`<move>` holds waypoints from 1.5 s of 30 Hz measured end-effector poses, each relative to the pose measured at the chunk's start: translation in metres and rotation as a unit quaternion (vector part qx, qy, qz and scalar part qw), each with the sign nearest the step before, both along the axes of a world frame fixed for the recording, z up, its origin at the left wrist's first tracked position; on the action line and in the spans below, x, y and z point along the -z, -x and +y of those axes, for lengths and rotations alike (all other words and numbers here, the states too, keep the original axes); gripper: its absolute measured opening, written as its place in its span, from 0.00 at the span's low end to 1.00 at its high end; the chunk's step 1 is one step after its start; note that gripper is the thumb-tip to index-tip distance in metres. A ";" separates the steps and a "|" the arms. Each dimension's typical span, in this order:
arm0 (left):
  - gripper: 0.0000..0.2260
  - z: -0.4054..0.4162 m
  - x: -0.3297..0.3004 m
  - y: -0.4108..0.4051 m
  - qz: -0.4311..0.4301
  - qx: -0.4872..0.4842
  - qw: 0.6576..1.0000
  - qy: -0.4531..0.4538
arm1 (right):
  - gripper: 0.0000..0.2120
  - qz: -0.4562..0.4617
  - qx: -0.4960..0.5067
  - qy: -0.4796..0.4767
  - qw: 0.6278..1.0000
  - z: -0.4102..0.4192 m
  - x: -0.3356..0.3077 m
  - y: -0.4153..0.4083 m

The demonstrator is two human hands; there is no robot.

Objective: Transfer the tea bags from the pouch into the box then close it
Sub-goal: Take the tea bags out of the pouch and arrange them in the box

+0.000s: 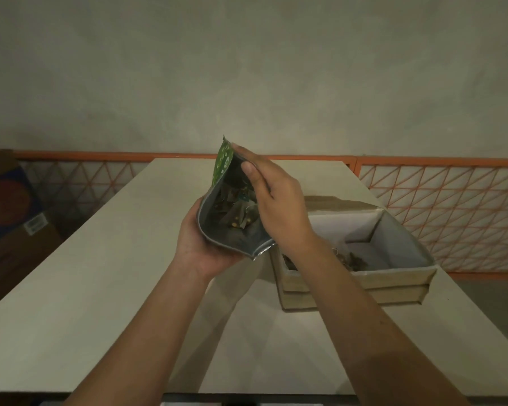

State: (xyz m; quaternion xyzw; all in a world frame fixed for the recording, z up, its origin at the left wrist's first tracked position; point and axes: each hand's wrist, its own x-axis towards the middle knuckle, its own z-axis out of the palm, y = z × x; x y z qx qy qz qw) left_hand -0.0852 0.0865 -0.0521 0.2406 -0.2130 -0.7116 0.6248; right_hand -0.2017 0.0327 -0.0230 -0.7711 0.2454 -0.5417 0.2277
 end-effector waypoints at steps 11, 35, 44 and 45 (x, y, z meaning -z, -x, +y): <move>0.24 -0.007 -0.012 -0.002 0.010 -0.023 0.995 0.095 | 0.16 -0.116 -0.023 0.125 0.985 0.024 -0.005 0.000; 0.22 -0.010 0.009 0.006 0.034 -0.004 0.998 0.058 | 0.16 -0.046 0.005 0.032 0.998 0.010 0.004 0.009; 0.22 -0.014 0.013 0.005 0.022 -0.033 0.999 -0.006 | 0.24 -0.047 0.005 -0.040 0.998 0.021 0.020 0.037; 0.22 -0.014 0.014 0.004 0.020 -0.040 0.999 -0.010 | 0.24 -0.063 0.010 -0.048 0.997 0.026 0.026 0.039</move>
